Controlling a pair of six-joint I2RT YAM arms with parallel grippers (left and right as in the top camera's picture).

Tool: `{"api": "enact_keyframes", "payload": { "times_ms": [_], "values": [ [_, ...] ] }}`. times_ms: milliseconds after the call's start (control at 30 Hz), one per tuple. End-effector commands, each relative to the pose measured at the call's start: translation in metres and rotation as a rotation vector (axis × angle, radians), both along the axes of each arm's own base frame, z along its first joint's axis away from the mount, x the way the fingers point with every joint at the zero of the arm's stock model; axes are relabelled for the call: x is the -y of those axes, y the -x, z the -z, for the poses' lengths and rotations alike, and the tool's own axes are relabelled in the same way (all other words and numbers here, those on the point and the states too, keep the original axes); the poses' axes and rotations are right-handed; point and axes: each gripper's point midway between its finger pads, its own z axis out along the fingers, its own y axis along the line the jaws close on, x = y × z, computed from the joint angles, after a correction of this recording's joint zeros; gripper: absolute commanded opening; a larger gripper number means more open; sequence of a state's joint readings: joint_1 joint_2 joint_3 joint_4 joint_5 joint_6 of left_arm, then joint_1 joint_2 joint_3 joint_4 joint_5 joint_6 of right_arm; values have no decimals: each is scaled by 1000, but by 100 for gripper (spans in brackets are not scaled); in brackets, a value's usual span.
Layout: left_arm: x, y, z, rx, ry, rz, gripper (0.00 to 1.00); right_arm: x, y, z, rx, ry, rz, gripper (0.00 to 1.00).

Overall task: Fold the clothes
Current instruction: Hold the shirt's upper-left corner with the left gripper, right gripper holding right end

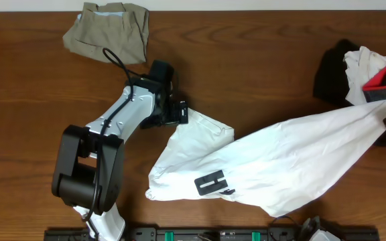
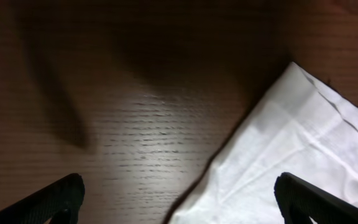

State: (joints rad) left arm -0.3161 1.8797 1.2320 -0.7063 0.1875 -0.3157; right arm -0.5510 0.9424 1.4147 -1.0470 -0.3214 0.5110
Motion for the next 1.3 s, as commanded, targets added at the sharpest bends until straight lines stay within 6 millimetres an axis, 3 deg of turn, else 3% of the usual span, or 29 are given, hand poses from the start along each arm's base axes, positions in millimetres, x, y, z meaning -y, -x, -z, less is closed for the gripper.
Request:
{"api": "enact_keyframes", "payload": {
  "times_ms": [0,400,833,900,1033,1267],
  "values": [
    [-9,0,7,5,-78,-7,99,0,-3,-5,2,21,-15,1],
    [12,4,9,81,-216,79,99,3,-8,4,-34,8,-21,1],
    [11,10,38,12,-234,82,99,3,-8,4,-37,18,-27,1],
    [11,9,38,14,-232,82,93,3,-8,4,-37,18,-27,1],
    [12,10,38,12,-226,79,67,3,-8,4,-37,18,-27,1],
    [16,12,39,2,-204,82,34,3,-8,5,-40,17,-28,1]
  ]
}}
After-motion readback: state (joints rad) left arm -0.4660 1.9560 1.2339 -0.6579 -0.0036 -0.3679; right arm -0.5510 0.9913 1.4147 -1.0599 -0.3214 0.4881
